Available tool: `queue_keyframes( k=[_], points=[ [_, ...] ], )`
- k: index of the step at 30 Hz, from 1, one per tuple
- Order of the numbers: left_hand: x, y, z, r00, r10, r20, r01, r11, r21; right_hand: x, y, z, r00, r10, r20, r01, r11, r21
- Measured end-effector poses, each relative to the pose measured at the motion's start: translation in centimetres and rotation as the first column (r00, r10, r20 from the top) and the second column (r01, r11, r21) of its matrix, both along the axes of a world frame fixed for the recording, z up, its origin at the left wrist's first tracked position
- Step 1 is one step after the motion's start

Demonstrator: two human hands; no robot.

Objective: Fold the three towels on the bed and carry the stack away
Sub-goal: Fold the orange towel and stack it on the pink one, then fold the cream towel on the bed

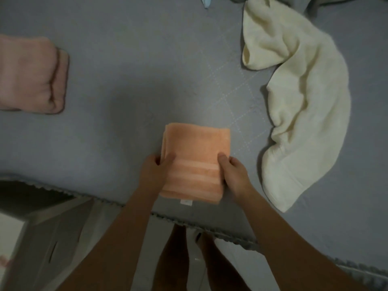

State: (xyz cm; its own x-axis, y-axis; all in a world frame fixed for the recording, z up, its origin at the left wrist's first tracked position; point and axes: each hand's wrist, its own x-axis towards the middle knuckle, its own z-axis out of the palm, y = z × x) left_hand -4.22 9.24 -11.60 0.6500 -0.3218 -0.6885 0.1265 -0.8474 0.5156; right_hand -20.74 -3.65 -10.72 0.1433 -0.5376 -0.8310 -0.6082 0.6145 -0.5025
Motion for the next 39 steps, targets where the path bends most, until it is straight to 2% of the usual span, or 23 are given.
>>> queue_keyframes(
  k=[2, 5, 8, 10, 13, 16, 18, 20, 22, 24, 26, 28, 29, 31, 32, 34, 37, 39],
  points=[
    [-0.6, 0.5, 0.6, 0.968, 0.169, -0.186, -0.181, 0.982, -0.048, -0.6, 1.2, 0.6, 0.999, 0.004, 0.040, -0.007, 0.997, 0.073],
    [-0.8, 1.7, 2.3, 0.818, 0.284, -0.501, -0.357, 0.932, -0.055, -0.7, 2.3, 2.4, 0.999, 0.017, 0.037, -0.020, 0.997, 0.069],
    [1.3, 2.9, 4.5, 0.702, 0.317, -0.638, -0.442, 0.896, -0.041, 1.5, 2.6, 4.9, 0.998, 0.047, 0.030, -0.048, 0.998, 0.032],
    [4.0, 3.8, 6.2, 0.691, 0.319, -0.649, -0.476, 0.876, -0.076, 4.8, 2.5, 6.8, 0.995, 0.086, 0.049, -0.087, 0.996, 0.001],
    [10.5, 5.4, 8.8, 0.782, 0.347, -0.518, -0.478, 0.867, -0.140, 12.5, 2.9, 9.2, 0.981, 0.161, 0.109, -0.157, 0.987, -0.045],
    [20.3, 7.1, 11.7, 0.910, 0.336, -0.244, -0.382, 0.906, -0.179, 22.6, 4.7, 11.3, 0.955, 0.215, 0.205, -0.202, 0.976, -0.081],
    [27.1, 8.6, 13.5, 0.946, 0.292, -0.140, -0.317, 0.923, -0.219, 29.7, 6.4, 12.5, 0.933, 0.232, 0.276, -0.210, 0.972, -0.108],
    [33.6, 9.7, 14.7, 0.969, 0.242, 0.042, -0.223, 0.938, -0.265, 36.4, 7.9, 13.3, 0.917, 0.251, 0.311, -0.209, 0.964, -0.162],
    [39.5, 10.1, 14.9, 0.952, 0.250, 0.177, -0.188, 0.933, -0.307, 41.9, 8.8, 12.8, 0.917, 0.255, 0.308, -0.198, 0.959, -0.204],
    [44.1, 9.7, 14.1, 0.956, 0.243, 0.167, -0.181, 0.931, -0.317, 46.1, 9.2, 11.1, 0.918, 0.302, 0.257, -0.252, 0.945, -0.209],
    [47.0, 9.7, 12.3, 0.969, 0.164, 0.187, -0.126, 0.972, -0.199, 48.2, 9.5, 8.5, 0.898, 0.421, 0.125, -0.396, 0.899, -0.185],
    [47.7, 10.0, 10.8, 0.926, -0.055, 0.373, 0.032, 0.997, 0.068, 48.2, 9.8, 6.5, 0.865, 0.502, 0.018, -0.493, 0.856, -0.153],
    [47.3, 9.9, 10.3, 0.853, -0.217, 0.474, 0.158, 0.974, 0.162, 47.5, 9.9, 5.9, 0.858, 0.513, 0.008, -0.507, 0.850, -0.142],
    [45.5, 9.5, 9.6, 0.681, -0.450, 0.578, 0.434, 0.884, 0.177, 45.0, 10.1, 5.0, 0.843, 0.537, 0.011, -0.532, 0.837, -0.131],
    [44.5, 9.2, 9.2, 0.640, -0.501, 0.582, 0.522, 0.840, 0.150, 43.1, 10.0, 4.8, 0.832, 0.555, 0.002, -0.551, 0.826, -0.119],
    [43.0, 8.7, 8.7, 0.648, -0.547, 0.530, 0.552, 0.817, 0.168, 38.1, 9.6, 4.5, 0.824, 0.565, -0.039, -0.566, 0.821, -0.078],
    [42.5, 7.4, 8.1, 0.717, -0.474, 0.512, 0.408, 0.880, 0.244, 29.4, 6.8, 4.4, 0.857, 0.473, -0.204, -0.502, 0.856, -0.124],
    [41.7, 5.2, 7.9, 0.831, -0.369, 0.415, 0.349, 0.928, 0.127, 23.4, 3.3, 4.4, 0.880, 0.316, -0.354, -0.407, 0.886, -0.222]
  ],
)
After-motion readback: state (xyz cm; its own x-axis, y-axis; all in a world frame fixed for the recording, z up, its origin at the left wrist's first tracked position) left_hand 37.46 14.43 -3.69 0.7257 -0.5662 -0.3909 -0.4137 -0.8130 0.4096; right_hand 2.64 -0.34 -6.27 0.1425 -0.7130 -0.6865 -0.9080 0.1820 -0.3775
